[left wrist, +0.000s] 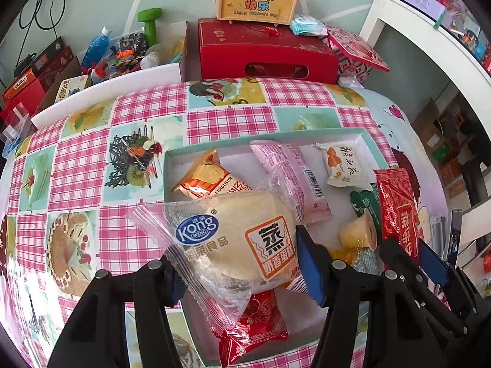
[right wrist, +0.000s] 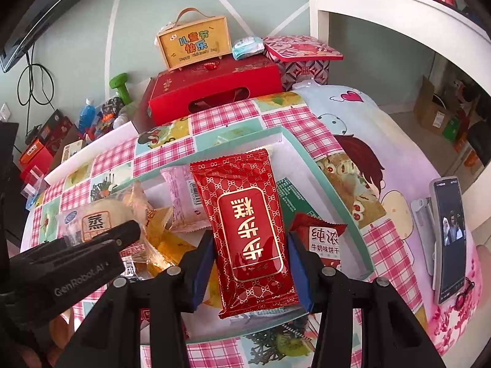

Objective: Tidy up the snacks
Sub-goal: 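Lift both held snacks and carry them over the white tray, then open both tools to drop the bun and red packet into the tray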

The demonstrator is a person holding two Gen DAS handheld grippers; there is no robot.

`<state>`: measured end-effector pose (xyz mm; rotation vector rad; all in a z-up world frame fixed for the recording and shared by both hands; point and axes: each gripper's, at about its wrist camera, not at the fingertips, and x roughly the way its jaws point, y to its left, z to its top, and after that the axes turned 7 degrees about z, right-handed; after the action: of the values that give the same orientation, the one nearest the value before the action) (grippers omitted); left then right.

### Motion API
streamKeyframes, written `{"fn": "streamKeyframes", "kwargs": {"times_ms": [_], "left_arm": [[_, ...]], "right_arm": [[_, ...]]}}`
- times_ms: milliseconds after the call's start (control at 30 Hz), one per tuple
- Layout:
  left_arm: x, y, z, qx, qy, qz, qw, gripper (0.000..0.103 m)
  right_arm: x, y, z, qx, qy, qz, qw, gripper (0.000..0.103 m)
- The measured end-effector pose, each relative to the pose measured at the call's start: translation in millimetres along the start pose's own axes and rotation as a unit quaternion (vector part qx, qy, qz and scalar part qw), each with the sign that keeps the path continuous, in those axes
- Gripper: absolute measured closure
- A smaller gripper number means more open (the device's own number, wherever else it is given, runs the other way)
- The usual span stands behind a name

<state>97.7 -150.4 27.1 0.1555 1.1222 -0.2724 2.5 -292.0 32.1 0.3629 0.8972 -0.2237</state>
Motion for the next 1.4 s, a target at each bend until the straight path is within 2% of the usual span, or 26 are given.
{"fn": "streamKeyframes", "kwargs": {"times_ms": [600,733,867,967,1100,1300,1400], "left_arm": [[16.9,1.7,0.2,-0.008,0.016,-0.010,0.9998,0.039],[15.5,3.8,-0.5,-0.013,0.018,-0.008,0.9997,0.036],[11.2,7.3,-1.4,-0.019,0.017,-0.016,0.9996,0.027],[5.7,8.7,-1.9,-0.022,0.013,-0.021,0.9995,0.026],[-3.7,11.6,-2.6,-0.028,0.005,-0.021,0.9994,0.025],[-14.0,24.6,-5.2,-0.042,-0.008,0.006,0.9991,0.025],[-16.8,36.3,-7.1,-0.057,-0.010,0.007,0.9983,0.025]], "right_arm": [[24.0,1.4,-3.6,0.003,0.025,0.006,1.000,0.053],[21.3,3.6,-3.0,-0.003,0.020,0.008,1.000,0.053],[21.0,2.9,-2.5,-0.004,0.022,0.007,1.000,0.049],[18.9,3.7,-2.4,-0.006,0.020,0.007,1.000,0.043],[13.5,5.9,-2.0,-0.011,0.015,0.009,1.000,0.042],[11.6,7.5,-2.7,-0.016,0.016,0.009,1.000,0.040],[12.2,10.3,-4.3,-0.023,0.019,0.008,1.000,0.039]]}}
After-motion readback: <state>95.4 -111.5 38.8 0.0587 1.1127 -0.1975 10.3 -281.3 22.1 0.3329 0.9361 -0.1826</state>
